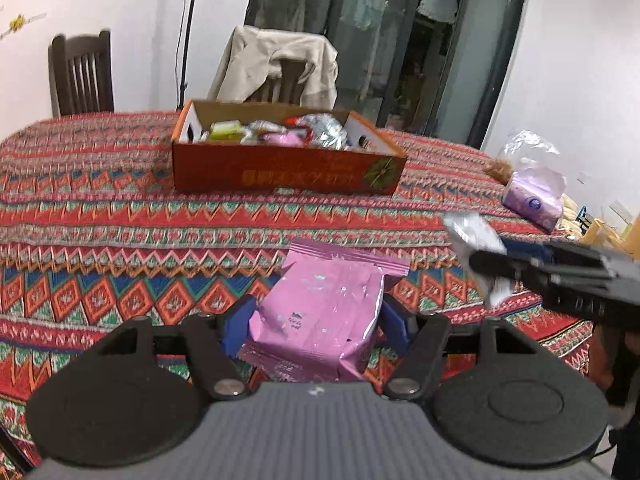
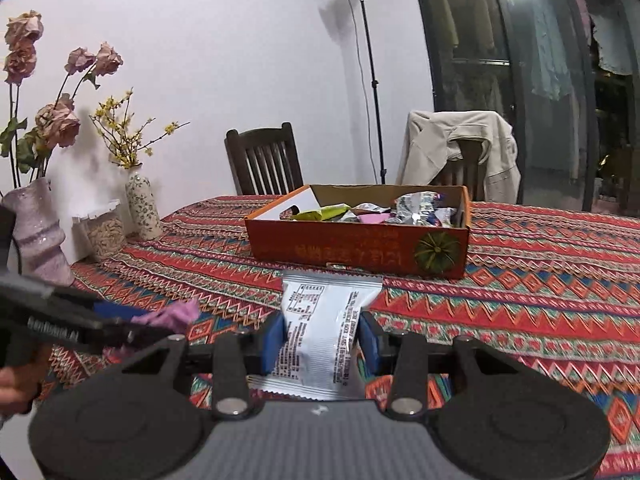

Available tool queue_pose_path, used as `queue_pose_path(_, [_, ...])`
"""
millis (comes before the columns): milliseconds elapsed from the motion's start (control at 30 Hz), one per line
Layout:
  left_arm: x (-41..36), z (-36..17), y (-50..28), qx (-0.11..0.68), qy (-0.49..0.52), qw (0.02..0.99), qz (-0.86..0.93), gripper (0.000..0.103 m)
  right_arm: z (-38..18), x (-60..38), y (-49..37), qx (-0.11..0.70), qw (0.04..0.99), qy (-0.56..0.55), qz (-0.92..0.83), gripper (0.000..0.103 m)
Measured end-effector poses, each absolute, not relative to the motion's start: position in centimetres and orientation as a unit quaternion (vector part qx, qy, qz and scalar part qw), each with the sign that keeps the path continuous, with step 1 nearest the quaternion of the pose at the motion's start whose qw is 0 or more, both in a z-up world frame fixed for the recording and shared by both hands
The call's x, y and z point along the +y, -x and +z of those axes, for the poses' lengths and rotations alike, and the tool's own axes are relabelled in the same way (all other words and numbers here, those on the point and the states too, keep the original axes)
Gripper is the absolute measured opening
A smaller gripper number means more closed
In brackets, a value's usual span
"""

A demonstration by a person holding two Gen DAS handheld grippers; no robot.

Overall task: Organize snacks
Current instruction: 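Carry the pink packet in the left tool into the box while the right tool carries the white packet, then open both tools to drop the packets into the box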

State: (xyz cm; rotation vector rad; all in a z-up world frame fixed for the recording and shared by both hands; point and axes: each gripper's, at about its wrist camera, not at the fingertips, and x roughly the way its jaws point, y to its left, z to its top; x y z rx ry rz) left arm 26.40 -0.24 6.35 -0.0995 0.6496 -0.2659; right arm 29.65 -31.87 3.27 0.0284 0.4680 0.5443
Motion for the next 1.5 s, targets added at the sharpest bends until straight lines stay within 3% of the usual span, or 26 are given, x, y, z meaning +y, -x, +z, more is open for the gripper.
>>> queue_pose_path(467, [3.7,7.7,-28.4,0.278,0.082,0.95,-0.116,0.067,3.7,-31.1,-29.8,0.238,0.932,-0.003,0.273,0.04])
queue_pose_path(700, [3.7,12.7,-37.3,0.222,0.067,0.966,-0.118,0.067,8.0,-30.3,-38.6,0.219,0.935,-0.001,0.28,0.04])
queue_pose_path(900, [2.0,15.1,-47.3,0.224,0.044,0.968,-0.107,0.068,9.9,-28.3,-49.3,0.249,0.929,-0.003,0.273,0.041])
queue_pose_path(1133, [-0.2,9.8,-57.9,0.295,0.065,0.95,-0.076,0.068,6.0,-25.1,-59.7,0.321,0.92,-0.011,0.223,0.041])
queue_pose_path(1367, [-0.3,5.9,-60.9,0.348,0.088,0.931,-0.066,0.073,1.9,-22.0,-61.6,0.354,0.908,0.011,0.226,0.042])
queue_pose_path(1433, [-0.3,5.8,-60.6,0.346,0.08,0.932,-0.076,0.078,1.7,-21.6,-61.4,0.355,0.906,0.015,0.229,0.049])
queue_pose_path(1500, [-0.4,6.0,-59.9,0.335,0.065,0.936,-0.081,0.081,1.7,-21.6,-61.2,0.354,0.908,0.021,0.222,0.065])
